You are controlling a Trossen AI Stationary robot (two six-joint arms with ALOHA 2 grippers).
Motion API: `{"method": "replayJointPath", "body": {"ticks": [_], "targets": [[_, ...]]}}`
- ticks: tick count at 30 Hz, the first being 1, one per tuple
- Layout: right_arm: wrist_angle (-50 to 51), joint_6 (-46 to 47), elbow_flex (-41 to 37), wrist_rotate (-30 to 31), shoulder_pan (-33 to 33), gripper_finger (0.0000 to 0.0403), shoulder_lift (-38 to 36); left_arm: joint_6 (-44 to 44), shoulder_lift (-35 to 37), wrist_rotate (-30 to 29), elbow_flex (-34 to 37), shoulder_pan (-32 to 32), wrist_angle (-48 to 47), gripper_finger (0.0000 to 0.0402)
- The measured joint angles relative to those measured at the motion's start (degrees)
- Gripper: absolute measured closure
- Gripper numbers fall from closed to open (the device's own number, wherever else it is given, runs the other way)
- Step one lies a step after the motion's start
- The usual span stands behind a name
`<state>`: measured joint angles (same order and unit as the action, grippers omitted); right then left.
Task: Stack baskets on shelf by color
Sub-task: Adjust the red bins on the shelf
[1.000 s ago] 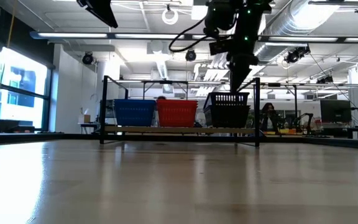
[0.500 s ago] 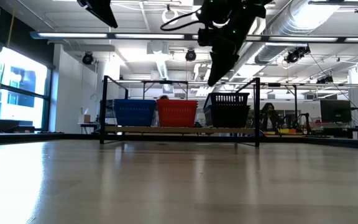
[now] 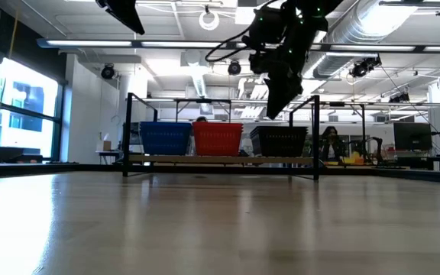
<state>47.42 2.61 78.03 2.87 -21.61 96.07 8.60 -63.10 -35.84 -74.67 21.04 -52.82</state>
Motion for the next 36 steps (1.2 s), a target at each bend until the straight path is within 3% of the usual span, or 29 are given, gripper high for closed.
{"method": "replayJointPath", "body": {"ticks": [7,13,22,29,36], "targets": [[-4.6,0.3,4.7,-1.8,0.0,0.0313,0.0,-1.2,0.0,-0.4,0.0,0.0,0.3,0.0213],[-11.3,6.5,4.7,-1.8,0.0,0.0313,1.6,-3.9,0.0,1.2,0.0,0.0,0.5,0.0213],[-31.6,14.7,4.7,2.7,0.0,0.0313,3.4,-3.9,0.0,1.3,0.0,0.0,0.5,0.0213],[-47.2,15.2,4.9,7.3,-0.2,0.0313,3.4,-3.9,0.0,1.3,0.0,0.0,0.5,0.0213],[-35.5,14.6,16.0,8.3,-1.9,0.0313,5.7,-3.9,0.0,2.7,0.0,0.0,0.4,0.0213]]}}
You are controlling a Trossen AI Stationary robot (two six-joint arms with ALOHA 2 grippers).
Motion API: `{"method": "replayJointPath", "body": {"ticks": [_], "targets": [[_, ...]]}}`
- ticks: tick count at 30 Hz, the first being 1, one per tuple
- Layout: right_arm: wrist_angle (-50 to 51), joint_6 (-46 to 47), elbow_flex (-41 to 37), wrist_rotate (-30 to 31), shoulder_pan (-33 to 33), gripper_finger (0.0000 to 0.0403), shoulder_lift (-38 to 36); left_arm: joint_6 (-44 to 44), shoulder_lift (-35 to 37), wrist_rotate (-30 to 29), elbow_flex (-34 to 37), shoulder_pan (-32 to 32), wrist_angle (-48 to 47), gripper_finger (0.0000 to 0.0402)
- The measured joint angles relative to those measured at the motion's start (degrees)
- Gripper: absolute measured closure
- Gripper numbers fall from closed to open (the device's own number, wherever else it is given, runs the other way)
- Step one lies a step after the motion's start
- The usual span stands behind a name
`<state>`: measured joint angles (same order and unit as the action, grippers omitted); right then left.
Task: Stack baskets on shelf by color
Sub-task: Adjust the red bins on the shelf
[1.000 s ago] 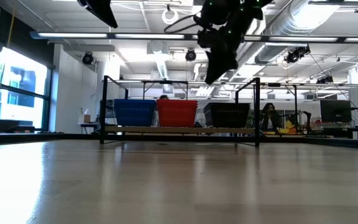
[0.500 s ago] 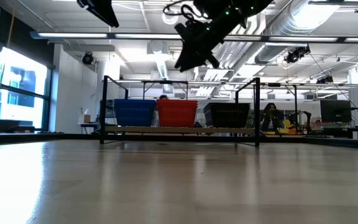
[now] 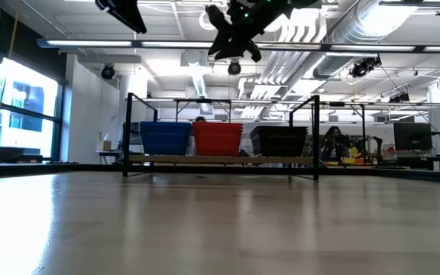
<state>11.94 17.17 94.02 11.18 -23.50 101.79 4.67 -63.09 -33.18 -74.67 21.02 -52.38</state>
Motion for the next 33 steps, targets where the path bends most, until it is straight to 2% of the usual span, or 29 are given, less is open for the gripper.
{"method": "replayJointPath", "body": {"ticks": [6,11,20,33], "targets": [[17.4,5.4,10.2,-0.7,-1.8,0.0313,7.0,0.4,0.0,0.0,0.0,0.0,0.0,0.0213],[26.2,9.5,14.5,-2.3,-1.4,0.0313,11.2,0.4,0.0,0.0,0.0,0.0,-0.1,0.0213],[32.5,14.5,14.7,-3.3,-1.5,0.0313,14.2,0.4,0.0,0.2,0.0,0.0,-0.1,0.0213],[33.4,16.5,14.6,-4.3,-1.8,0.0313,18.7,0.4,0.0,1.1,0.0,0.0,-0.1,0.0213]]}}
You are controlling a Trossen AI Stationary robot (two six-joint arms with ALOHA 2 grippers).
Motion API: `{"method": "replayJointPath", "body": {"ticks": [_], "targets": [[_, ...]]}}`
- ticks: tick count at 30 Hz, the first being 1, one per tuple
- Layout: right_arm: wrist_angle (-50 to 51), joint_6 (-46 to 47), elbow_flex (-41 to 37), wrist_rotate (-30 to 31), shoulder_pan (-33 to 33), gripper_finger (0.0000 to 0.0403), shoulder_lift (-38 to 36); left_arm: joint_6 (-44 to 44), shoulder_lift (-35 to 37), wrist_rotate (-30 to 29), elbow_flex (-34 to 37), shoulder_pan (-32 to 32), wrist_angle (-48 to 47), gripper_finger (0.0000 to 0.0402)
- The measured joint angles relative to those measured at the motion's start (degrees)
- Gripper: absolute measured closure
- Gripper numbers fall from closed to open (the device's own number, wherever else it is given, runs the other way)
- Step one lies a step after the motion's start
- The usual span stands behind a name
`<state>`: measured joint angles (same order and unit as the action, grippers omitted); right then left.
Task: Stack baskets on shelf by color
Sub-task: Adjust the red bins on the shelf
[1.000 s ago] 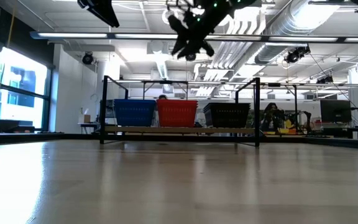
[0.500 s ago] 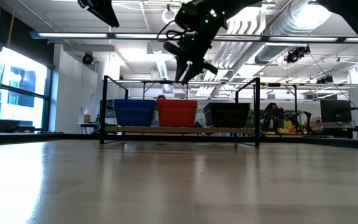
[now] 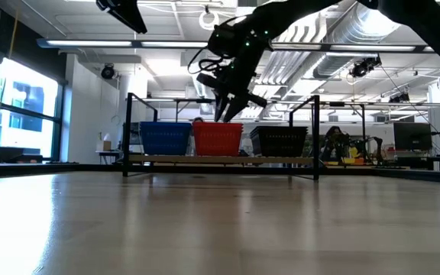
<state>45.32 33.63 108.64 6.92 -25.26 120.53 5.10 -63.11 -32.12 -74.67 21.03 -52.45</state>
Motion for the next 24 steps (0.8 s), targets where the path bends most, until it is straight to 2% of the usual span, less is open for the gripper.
{"method": "replayJointPath", "body": {"ticks": [24], "targets": [[5.7,2.2,-0.1,2.4,-2.5,0.0313,1.3,0.0,0.0,0.0,0.0,0.0,0.0,0.0213]]}}
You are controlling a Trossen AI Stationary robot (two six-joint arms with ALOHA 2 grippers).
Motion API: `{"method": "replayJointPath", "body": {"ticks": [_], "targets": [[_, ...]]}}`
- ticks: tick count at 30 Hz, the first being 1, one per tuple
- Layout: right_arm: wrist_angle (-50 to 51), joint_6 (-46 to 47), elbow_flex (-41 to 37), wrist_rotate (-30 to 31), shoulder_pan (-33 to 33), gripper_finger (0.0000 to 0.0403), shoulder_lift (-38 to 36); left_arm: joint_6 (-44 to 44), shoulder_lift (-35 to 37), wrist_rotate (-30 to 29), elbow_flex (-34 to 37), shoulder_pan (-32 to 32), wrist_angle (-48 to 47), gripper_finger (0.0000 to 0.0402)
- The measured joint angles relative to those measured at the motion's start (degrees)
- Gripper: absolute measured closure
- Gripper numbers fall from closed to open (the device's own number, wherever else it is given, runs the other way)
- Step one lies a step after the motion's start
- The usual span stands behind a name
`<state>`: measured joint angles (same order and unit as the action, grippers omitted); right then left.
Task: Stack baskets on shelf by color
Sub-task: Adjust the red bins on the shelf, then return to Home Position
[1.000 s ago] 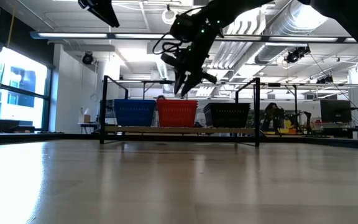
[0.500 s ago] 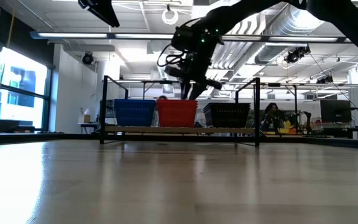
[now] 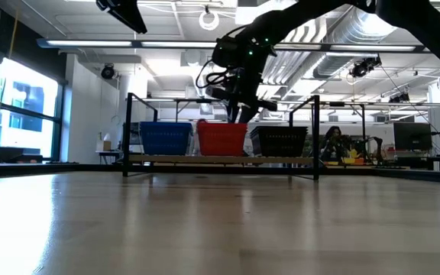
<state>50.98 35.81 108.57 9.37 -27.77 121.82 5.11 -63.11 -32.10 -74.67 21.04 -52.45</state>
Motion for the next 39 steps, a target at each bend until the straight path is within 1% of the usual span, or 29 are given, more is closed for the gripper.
{"method": "replayJointPath", "body": {"ticks": [7,11,18,21,23,26,30,31,35,39], "targets": [[0.5,-1.3,0.2,-1.1,0.1,0.0313,-0.1,0.0,0.0,0.0,0.0,0.0,0.0,0.0213],[3.5,-3.6,3.2,-1.7,0.4,0.0313,-0.2,0.0,0.0,0.2,0.0,0.0,0.0,0.0213],[12.1,-7.7,10.8,-0.5,2.3,0.0313,-0.3,-0.5,0.2,6.1,0.0,0.0,-0.4,0.0213],[15.1,-8.8,14.7,2.2,3.6,0.0313,-0.3,-2.6,1.4,9.3,0.9,0.0,-0.9,0.0213],[17.2,-10.4,17.5,4.1,4.6,0.0313,-0.3,-4.1,3.2,10.9,3.3,0.0,-0.6,0.0213],[21.3,-13.0,21.4,6.4,5.8,0.0313,-0.3,-7.1,6.7,11.6,9.3,0.0,1.4,0.0213],[27.8,-15.0,26.4,10.0,7.4,0.0313,-0.3,-9.1,12.0,13.2,17.3,0.0,7.4,0.0213],[28.3,-15.3,26.6,10.6,7.7,0.0313,-0.8,-9.5,13.3,13.9,19.3,0.0,9.1,0.0213],[28.7,-15.3,23.0,11.1,8.4,0.0313,-5.2,-10.1,18.1,15.1,26.1,-0.1,15.6,0.0213],[29.2,-15.2,20.9,12.4,8.4,0.0313,-10.0,-10.0,22.9,15.3,33.1,-0.1,21.8,0.0213]]}}
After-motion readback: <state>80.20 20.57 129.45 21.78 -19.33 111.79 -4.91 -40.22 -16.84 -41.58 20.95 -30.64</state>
